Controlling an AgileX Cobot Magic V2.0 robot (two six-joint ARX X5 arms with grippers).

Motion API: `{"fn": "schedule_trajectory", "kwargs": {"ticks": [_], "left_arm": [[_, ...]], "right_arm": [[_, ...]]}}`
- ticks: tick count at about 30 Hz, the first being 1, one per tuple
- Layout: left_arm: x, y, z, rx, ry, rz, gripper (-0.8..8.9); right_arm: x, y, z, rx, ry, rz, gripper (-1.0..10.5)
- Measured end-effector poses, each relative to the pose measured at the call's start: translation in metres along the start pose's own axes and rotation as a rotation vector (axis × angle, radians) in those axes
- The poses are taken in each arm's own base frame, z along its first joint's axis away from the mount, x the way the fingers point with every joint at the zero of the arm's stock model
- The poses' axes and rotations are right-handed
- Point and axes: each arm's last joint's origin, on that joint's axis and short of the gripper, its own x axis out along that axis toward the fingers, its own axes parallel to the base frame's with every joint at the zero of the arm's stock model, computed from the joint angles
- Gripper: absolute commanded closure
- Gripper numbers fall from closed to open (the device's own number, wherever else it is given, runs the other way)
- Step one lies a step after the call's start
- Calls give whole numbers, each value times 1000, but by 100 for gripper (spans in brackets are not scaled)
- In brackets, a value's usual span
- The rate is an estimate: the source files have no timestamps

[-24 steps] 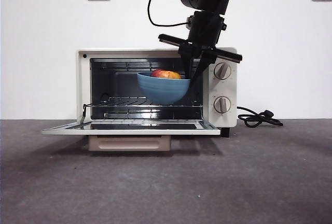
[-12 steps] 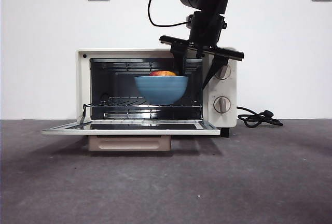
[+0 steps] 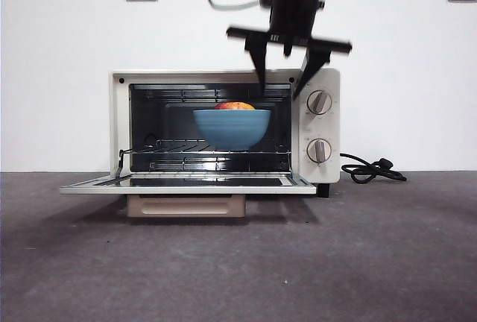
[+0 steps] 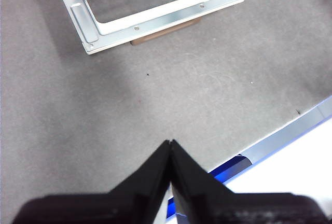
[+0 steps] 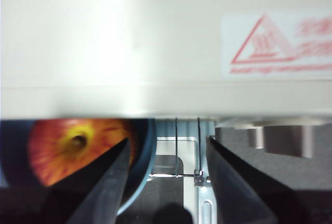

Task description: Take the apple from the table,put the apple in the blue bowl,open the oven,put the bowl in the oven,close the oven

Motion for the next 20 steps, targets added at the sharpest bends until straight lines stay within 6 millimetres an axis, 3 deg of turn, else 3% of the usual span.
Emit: {"fn": "schedule_trajectory", "kwargs": {"ticks": [12,16,20], "left_arm": [[26,4,24,49,17,24,822],[45,15,37,29,58,55,822],[60,30,49,-28,55,-20,822]], "right_arm": [[-124,-16,-3,-262,-187,-67,700],[-171,-34,-7,-302,-263,-81,779],[-213,-57,-15,-350,-308,-97,834]]}}
